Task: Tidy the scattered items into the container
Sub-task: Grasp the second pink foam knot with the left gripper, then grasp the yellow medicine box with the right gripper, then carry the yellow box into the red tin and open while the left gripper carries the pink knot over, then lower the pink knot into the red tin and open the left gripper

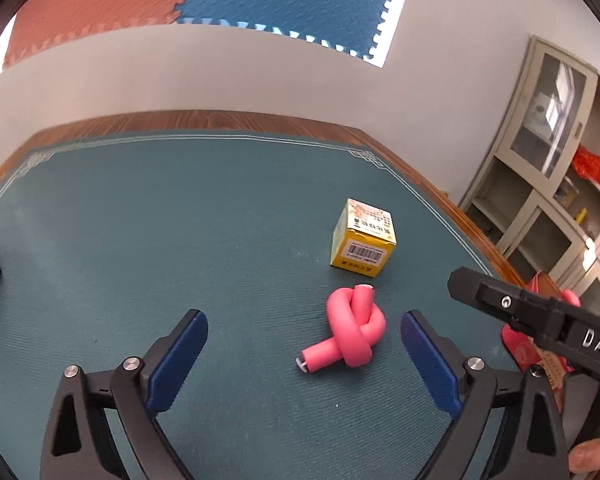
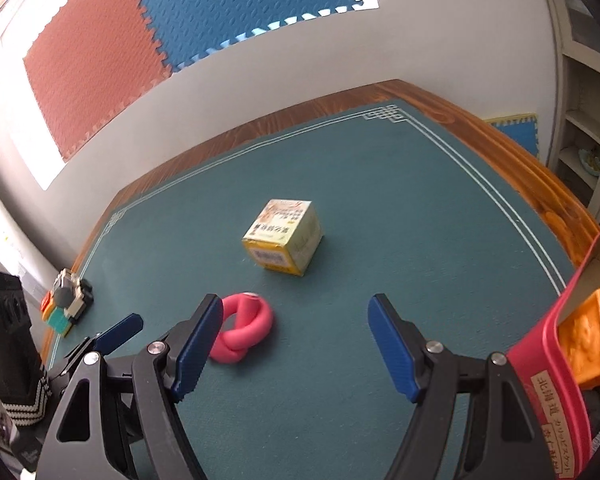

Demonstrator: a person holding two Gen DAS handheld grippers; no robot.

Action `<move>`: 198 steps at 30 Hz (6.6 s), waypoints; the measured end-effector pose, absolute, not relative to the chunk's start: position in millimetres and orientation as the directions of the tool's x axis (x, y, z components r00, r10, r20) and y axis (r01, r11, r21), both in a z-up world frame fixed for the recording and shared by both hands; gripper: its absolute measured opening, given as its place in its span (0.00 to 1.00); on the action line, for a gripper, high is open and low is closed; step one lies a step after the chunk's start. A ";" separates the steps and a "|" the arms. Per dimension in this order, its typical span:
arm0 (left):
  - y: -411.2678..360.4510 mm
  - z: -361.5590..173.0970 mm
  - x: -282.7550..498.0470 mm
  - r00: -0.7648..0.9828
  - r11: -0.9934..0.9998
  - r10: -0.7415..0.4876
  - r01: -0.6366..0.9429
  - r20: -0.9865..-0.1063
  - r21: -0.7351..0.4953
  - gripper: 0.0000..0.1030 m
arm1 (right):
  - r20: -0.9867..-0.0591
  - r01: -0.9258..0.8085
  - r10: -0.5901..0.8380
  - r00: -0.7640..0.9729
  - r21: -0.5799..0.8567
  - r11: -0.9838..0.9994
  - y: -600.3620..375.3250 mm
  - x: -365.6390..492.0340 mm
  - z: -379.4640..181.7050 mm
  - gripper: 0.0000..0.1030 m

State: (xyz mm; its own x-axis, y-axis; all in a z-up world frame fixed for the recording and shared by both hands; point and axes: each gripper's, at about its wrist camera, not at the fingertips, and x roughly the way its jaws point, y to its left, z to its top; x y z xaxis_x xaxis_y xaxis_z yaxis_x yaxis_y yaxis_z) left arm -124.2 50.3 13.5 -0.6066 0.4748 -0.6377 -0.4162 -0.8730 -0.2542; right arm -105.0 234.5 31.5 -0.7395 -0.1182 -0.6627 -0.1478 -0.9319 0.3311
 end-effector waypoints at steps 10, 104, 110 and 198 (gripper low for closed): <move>94.0 -5.6 -136.5 -0.505 -0.850 0.455 -0.493 -0.733 -0.187 0.48 | -0.659 -0.173 -0.105 -0.745 0.342 -0.924 243.8 -107.1 22.0 0.76; 190.9 75.1 13.3 -0.527 -0.712 0.633 -0.684 -0.568 -0.158 0.29 | -0.591 -0.552 0.380 -0.712 0.136 -0.823 421.3 138.0 74.3 0.46; 215.7 78.0 22.4 -0.490 -0.682 0.654 -0.712 -0.576 -0.167 0.29 | -0.624 -0.525 0.368 -0.690 0.081 -0.847 425.7 136.2 57.3 0.58; 327.3 82.1 78.3 -0.253 -0.460 0.743 -0.865 -0.620 -0.198 0.89 | -0.535 -0.552 0.371 -0.759 0.225 -0.803 475.1 196.7 71.6 0.80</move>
